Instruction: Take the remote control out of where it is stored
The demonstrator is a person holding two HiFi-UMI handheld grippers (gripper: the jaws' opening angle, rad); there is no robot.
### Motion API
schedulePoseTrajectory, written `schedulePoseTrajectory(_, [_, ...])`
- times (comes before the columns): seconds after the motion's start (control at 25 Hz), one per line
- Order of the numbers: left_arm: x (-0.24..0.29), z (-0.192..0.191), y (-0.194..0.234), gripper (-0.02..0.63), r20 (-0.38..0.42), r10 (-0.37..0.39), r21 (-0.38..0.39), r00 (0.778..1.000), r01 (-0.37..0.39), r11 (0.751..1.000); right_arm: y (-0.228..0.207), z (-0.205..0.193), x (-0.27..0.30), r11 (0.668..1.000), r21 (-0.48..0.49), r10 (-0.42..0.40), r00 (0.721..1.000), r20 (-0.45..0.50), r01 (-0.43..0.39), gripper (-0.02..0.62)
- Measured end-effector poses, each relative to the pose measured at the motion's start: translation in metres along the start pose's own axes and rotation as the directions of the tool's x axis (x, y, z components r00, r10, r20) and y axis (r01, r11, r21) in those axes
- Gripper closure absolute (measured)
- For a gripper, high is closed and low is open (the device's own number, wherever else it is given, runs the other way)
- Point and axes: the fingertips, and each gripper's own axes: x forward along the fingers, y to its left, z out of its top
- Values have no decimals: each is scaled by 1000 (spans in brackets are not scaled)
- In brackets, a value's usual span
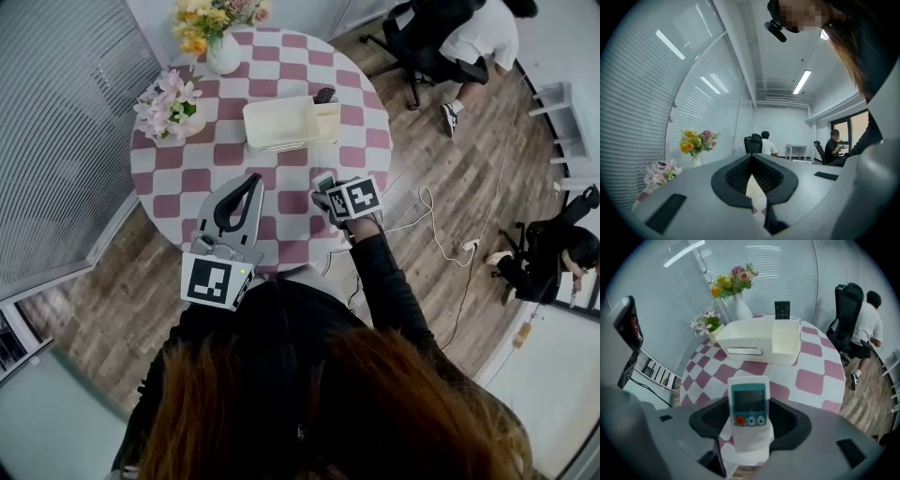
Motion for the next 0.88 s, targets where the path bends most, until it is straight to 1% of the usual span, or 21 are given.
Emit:
schedulePoseTrajectory(0.08, [-1,-1,1,597,-2,3,-2,1000,-3,1000,-3,-10,10,1000,-4,-1,998,-67,1,322])
schedulePoseTrajectory(0.16, [-2,-1,2,597,-4,8,-3,1000,-8,1000,-5,-17,19,1000,-6,-4,993,-115,3,322])
schedulePoseTrajectory(0.4, [-4,-3,6,597,-8,21,-4,1000,-21,1000,-10,-34,45,1000,1,4,977,-215,-4,323])
schedulePoseTrajectory(0.64, [-10,-3,12,597,-10,54,-3,999,-54,999,-13,-42,61,1000,13,-2,964,-267,5,324])
schedulePoseTrajectory(0.88, [-10,-4,14,597,-13,60,-2,998,-60,998,-14,-42,68,1000,22,-3,964,-267,9,328])
